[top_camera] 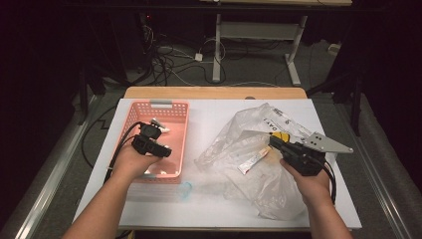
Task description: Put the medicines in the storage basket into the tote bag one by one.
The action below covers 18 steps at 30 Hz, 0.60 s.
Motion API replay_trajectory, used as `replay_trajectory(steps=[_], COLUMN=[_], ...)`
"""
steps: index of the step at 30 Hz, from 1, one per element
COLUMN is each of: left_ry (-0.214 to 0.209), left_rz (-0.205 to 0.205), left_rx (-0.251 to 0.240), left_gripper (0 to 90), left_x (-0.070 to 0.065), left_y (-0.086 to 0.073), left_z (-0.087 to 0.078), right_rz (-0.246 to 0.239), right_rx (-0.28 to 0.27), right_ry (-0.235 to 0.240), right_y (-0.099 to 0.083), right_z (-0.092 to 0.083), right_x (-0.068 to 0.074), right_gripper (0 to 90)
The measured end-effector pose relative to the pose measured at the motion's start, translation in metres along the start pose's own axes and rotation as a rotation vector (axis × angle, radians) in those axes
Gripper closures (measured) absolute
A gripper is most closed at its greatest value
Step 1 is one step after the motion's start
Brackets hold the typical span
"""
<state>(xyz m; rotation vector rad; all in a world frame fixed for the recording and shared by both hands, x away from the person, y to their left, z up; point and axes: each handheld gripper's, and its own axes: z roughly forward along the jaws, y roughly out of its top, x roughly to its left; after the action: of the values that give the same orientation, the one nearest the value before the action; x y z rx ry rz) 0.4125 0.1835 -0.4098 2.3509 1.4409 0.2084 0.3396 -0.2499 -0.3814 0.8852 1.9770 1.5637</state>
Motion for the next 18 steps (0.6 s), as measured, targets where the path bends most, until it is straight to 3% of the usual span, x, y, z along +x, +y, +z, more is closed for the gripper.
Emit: replay_trajectory(steps=[11, 18], left_ry=[-0.032, -0.053], left_rz=[0.037, 0.084], left_rx=[-0.07, -0.123], left_gripper=[34.4, 34.4], left_x=[-0.019, -0.037], left_y=[-0.007, -0.013], left_z=[-0.018, -0.034], right_rz=[0.0, 0.0], right_rx=[-0.003, 0.002], right_ry=[0.0, 0.002], right_y=[0.0, 0.0], right_z=[-0.001, 0.0], right_x=[0.0, 0.0], right_gripper=[90.0, 90.0])
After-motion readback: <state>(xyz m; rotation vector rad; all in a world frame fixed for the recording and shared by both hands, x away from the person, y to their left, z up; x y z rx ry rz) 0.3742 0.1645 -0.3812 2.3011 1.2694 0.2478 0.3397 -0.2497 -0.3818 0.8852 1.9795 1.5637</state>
